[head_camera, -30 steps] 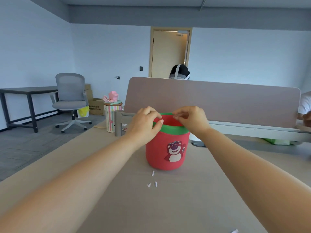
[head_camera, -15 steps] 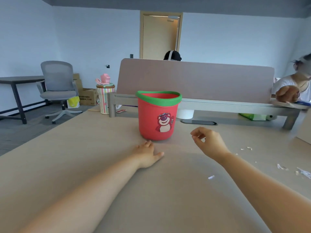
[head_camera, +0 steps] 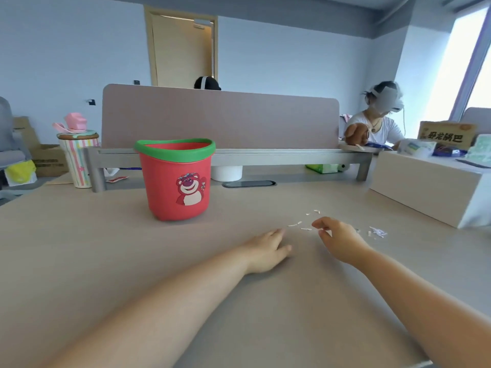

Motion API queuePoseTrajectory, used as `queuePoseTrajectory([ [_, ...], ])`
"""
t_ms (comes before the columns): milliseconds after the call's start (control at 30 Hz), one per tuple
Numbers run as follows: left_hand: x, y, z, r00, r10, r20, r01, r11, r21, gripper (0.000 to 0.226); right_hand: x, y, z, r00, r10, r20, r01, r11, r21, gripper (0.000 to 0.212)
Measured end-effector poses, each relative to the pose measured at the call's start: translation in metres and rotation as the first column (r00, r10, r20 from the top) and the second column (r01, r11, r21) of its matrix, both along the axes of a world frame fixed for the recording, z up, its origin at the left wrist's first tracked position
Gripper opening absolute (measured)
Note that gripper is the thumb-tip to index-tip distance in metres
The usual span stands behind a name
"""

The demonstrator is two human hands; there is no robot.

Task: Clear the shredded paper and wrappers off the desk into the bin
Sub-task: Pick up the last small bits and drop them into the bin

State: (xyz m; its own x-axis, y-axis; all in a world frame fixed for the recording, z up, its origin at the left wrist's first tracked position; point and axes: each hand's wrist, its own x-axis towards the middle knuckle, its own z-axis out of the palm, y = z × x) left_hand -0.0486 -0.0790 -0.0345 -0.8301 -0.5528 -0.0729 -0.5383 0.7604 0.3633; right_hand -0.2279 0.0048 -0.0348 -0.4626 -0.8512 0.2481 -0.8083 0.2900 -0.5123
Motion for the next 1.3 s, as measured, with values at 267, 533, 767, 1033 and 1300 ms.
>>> queuePoseTrajectory([
  [267, -0.023, -0.009, -0.009, 0.974, 0.096, 0.205, -0.069, 0.988, -0.135, 0.083, -0.054, 0.018, -0.011, 0.928, -0.317, -0.198, 0.362, 0.893, 0.268, 0.053],
  [533, -0.083, -0.035, -0.005, 0.995, 0.021, 0.098, -0.009, 0.993, -0.122, 0.064, -0.095, -0.002, -0.018, 0.907, -0.375, -0.190, 0.420, 0.828, 0.371, 0.068],
  [767, -0.083, -0.046, -0.013, 0.950, 0.097, -0.296, -0.101, 0.995, 0.001, 0.045, -0.078, -0.030, -0.007, 0.977, 0.121, 0.174, -0.157, 0.965, 0.210, 0.039],
  [1033, -0.082, -0.052, -0.017, 0.877, 0.194, -0.440, -0.181, 0.981, 0.072, 0.053, -0.098, -0.088, -0.005, 0.987, 0.149, 0.061, -0.161, 0.948, 0.274, 0.044],
  [1300, -0.079, -0.054, -0.016, 0.823, 0.225, -0.522, -0.153, 0.972, 0.177, 0.054, -0.071, -0.065, 0.002, 0.859, 0.402, 0.316, -0.470, 0.865, 0.178, 0.031],
])
